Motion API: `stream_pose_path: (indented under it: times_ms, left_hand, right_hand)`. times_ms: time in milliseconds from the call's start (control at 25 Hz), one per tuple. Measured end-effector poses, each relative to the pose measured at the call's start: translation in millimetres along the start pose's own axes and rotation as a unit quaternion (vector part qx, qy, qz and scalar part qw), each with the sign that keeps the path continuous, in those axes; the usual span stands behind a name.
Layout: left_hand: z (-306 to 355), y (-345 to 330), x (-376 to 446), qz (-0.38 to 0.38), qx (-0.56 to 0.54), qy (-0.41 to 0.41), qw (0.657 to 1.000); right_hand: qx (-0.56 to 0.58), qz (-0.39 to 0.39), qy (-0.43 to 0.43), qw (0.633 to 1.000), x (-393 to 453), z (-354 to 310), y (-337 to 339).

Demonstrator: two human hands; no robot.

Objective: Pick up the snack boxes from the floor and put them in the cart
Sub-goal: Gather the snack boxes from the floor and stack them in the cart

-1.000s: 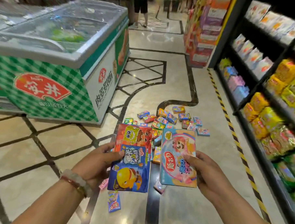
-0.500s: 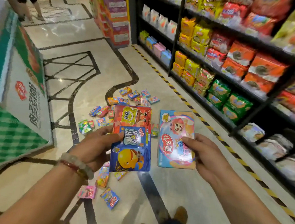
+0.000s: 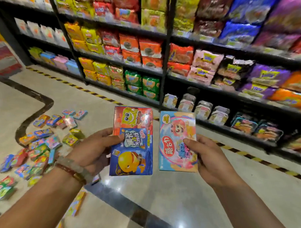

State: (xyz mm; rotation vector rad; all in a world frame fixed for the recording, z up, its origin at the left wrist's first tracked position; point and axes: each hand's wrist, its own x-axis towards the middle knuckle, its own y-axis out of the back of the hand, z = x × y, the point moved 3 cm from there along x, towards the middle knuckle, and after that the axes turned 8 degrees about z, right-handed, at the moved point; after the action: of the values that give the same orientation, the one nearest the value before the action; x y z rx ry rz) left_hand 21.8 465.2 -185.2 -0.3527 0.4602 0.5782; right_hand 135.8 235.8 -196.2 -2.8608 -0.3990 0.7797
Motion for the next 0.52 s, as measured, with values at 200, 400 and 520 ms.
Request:
stream_pose_path:
  times_ms: [200, 400, 520]
  left_hand:
    - [-22, -155, 5, -0.110, 0.065, 0.018, 0.992]
    - [-54, -296, -4, -0.204, 0.129, 0.032, 0.970]
    - [-76, -376, -5, -0.263, 0.169, 0.056, 0.948]
  right_hand:
    - [0.053, 0.120, 0.028, 0.991, -20, -31, 147]
    - [0.101, 0.237, 0.078, 0.963, -56, -47, 277]
    - [0.130, 0.310, 0.104, 0.936, -87, -52, 344]
